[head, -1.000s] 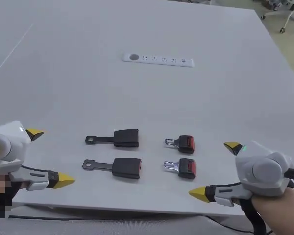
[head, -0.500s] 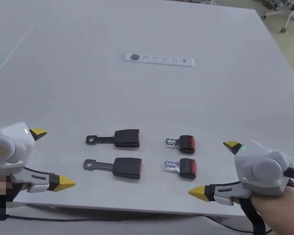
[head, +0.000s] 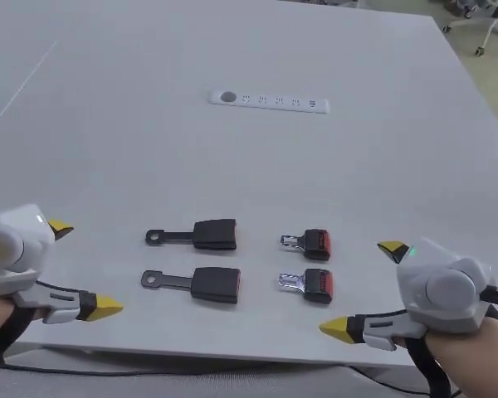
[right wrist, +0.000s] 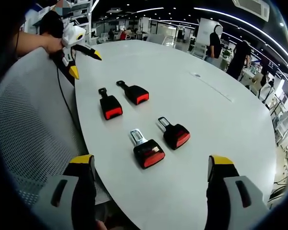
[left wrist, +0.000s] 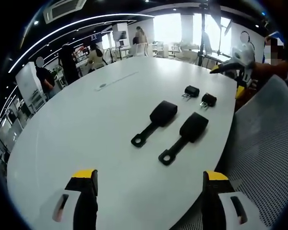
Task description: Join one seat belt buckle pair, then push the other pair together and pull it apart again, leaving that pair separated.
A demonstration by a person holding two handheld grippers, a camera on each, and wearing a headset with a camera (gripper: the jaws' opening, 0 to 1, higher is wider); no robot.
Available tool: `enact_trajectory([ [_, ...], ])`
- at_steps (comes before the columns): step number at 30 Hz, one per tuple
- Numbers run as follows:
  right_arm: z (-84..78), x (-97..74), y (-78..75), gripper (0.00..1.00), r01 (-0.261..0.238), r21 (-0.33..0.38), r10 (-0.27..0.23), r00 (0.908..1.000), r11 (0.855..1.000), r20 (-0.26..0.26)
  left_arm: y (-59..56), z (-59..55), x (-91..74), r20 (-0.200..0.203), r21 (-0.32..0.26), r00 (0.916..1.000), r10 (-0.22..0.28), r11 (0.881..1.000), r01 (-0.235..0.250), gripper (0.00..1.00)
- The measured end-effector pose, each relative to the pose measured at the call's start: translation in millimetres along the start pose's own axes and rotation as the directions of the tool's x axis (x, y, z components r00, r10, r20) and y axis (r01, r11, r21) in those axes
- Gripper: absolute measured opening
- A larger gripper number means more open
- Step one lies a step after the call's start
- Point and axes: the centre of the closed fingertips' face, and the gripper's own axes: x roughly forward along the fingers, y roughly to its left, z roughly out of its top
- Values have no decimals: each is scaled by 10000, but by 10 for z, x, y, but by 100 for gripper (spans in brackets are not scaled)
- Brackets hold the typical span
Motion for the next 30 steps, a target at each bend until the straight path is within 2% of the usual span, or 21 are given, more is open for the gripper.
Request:
enact_trajectory([
  [9,12,6,11,97,-37,-122,37,10000,9999,-31,-42,6,22,-34,-37,9999,-155,9999,155,92],
  [12,20,13,9,96,-88,-173,88,10000,9998,-36,-41,40,21,108,-72,9998,-174,9998,174,92],
  [19,36,36,-2,93,-201,-624,194,9997,9978,-111,-29,94,5,269,63,9994,-196,9998,194,84],
  [24,78,52,-8,88,-345,-650,342,9994,9973,-53,-116,131,32,173,383,9983,-553,9978,546,83],
  [27,72,67,10,81,-527,-729,520,9986,9959,-122,-149,186,27,265,613,9960,-856,9946,839,79],
  [30,81,80,22,79,-612,-788,604,9981,9950,-122,-160,228,38,69,676,9934,-1146,9912,1138,77],
])
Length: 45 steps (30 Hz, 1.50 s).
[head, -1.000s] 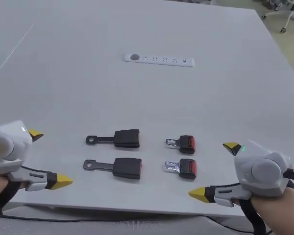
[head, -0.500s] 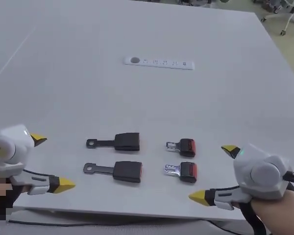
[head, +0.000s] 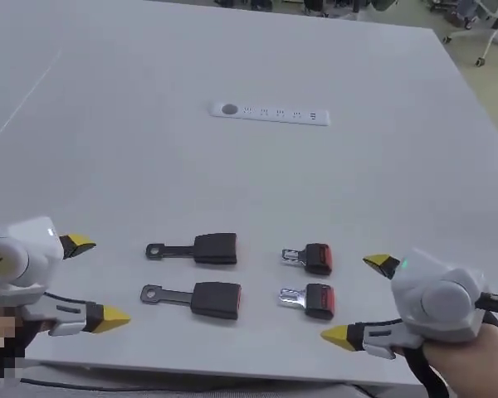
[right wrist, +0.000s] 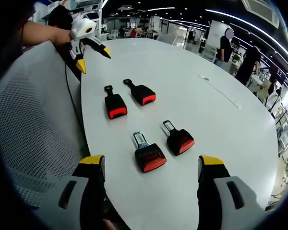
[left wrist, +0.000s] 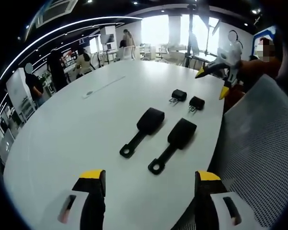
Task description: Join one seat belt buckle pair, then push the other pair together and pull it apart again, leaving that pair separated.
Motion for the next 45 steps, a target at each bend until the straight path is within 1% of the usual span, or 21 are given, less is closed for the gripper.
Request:
enact_trajectory([
  [3,2,14,18,73,-138,-15,138,9999,9999,-6,-24,48,26,-118,205,9996,-246,9995,248,76],
  [5,32,26,32,73,-225,-9,225,9996,9997,179,-67,84,64,-276,552,9984,-490,9972,504,74],
  [7,30,34,54,69,-339,-95,341,9993,9994,152,-105,116,112,-404,946,9969,-670,9930,705,73],
  [10,14,56,66,68,-442,-240,444,9990,9987,96,-147,170,184,-467,1218,9953,-846,9885,897,72],
  [13,-2,66,77,64,-557,-364,559,9984,9978,55,-185,236,249,-503,1742,9938,-994,9789,1068,70],
  [14,-15,73,66,64,-539,-403,540,9985,9977,24,-196,244,278,-599,1944,9927,-1045,9743,1143,69],
  [16,-37,84,62,61,-635,-433,634,9980,9970,-31,-235,263,322,-656,2027,9901,-1240,9699,1349,67],
  [19,-49,107,43,60,-693,-620,686,9975,9957,-137,-275,267,391,-870,2365,9864,-1393,9590,1563,65],
  [21,-49,127,42,57,-826,-813,811,9965,9933,-220,-296,275,453,-922,2653,9839,-1534,9486,1727,62],
  [22,-52,140,50,55,-979,-964,951,9949,9905,-333,-313,273,491,-982,2784,9814,-1651,9422,1864,62],
  [23,-54,151,47,54,-1018,-1059,979,9943,9892,-417,-323,273,502,-999,2789,9805,-1693,9411,1909,62],
  [26,-33,204,53,53,-1223,-1430,1155,9918,9821,-546,-369,277,582,-1185,3011,9753,-1863,9293,2140,61],
  [31,-37,290,70,51,-1589,-1684,1475,9859,9728,-787,-409,293,730,-1285,3093,9703,-2049,9213,2355,58],
  [33,-48,312,79,50,-1740,-1716,1606,9830,9697,-894,-444,310,768,-1315,3193,9678,-2145,9151,2462,57],
  [35,-68,336,66,51,-1775,-1960,1595,9817,9644,-1042,-486,325,825,-1387,3285,9643,-2257,9081,2598,56],
  [36,-80,349,72,51,-1885,-2124,1675,9794,9588,-1131,-495,331,843,-1402,3311,9638,-2269,9066,2616,56],
  [38,-98,369,77,50,-2025,-2106,1793,9759,9564,-1244,-489,326,898,-1399,3359,9616,-2361,9022,2704,54],
  [40,-111,382,90,48,-2207,-2117,1959,9717,9521,-1318,-530,348,923,-1413,3333,9589,-2461,9002,2802,52],
  [41,-126,387,104,46,-2339,-2166,2066,9682,9478,-1414,-547,348,946,-1451,3389,9574,-2496,8966,2851,52],
  [43,-133,401,107,45,-2372,-2206,2079,9669,9461,-1483,-560,353,970,-1453,3567,9563,-2536,8882,2897,50],
  [45,-148,427,120,45,-2544,-2292,2213,9619,9395,-1608,-552,345,1034,-1563,3865,9558,-2489,8751,2911,48],
])
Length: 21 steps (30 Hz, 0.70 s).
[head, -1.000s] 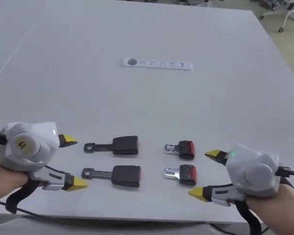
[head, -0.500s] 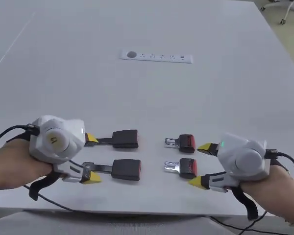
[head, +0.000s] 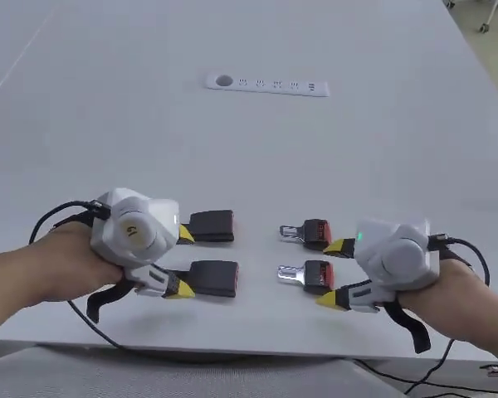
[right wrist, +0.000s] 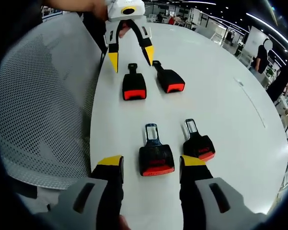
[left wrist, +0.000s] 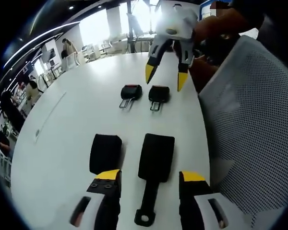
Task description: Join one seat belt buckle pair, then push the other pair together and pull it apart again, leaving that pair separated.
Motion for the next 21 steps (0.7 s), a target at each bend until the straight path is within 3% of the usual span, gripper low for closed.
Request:
enact_trajectory([
  [10,18,61,-34,42,-339,-113,337,9993,9994,-144,15,76,159,95,60,9995,-293,9996,292,44],
  [21,-82,145,-22,37,-886,-226,872,9945,9958,-589,-47,13,256,-191,166,9971,-730,9972,733,39],
])
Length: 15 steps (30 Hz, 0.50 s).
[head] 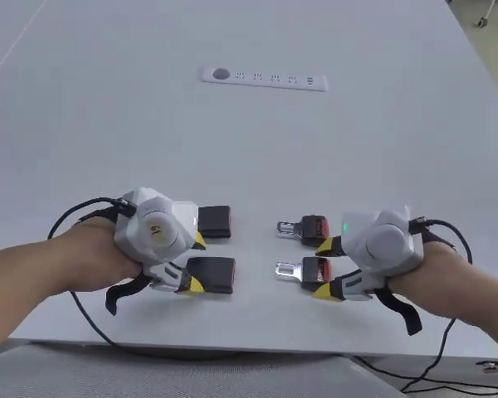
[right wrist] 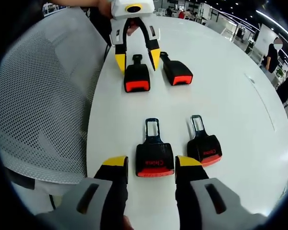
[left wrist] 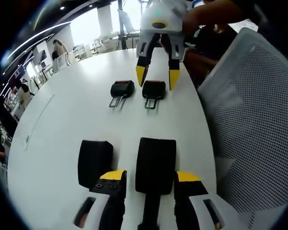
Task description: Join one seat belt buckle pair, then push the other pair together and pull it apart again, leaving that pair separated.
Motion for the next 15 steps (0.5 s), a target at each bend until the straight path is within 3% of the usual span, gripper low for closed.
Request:
enact_trajectory([
  [5,-3,27,0,36,-213,-69,212,9997,9997,-93,-39,-73,28,-327,233,9993,-171,9996,179,34],
  [15,-30,56,-32,32,-562,-410,545,9977,9976,-395,-42,-105,53,-476,432,9988,-138,9989,159,33],
])
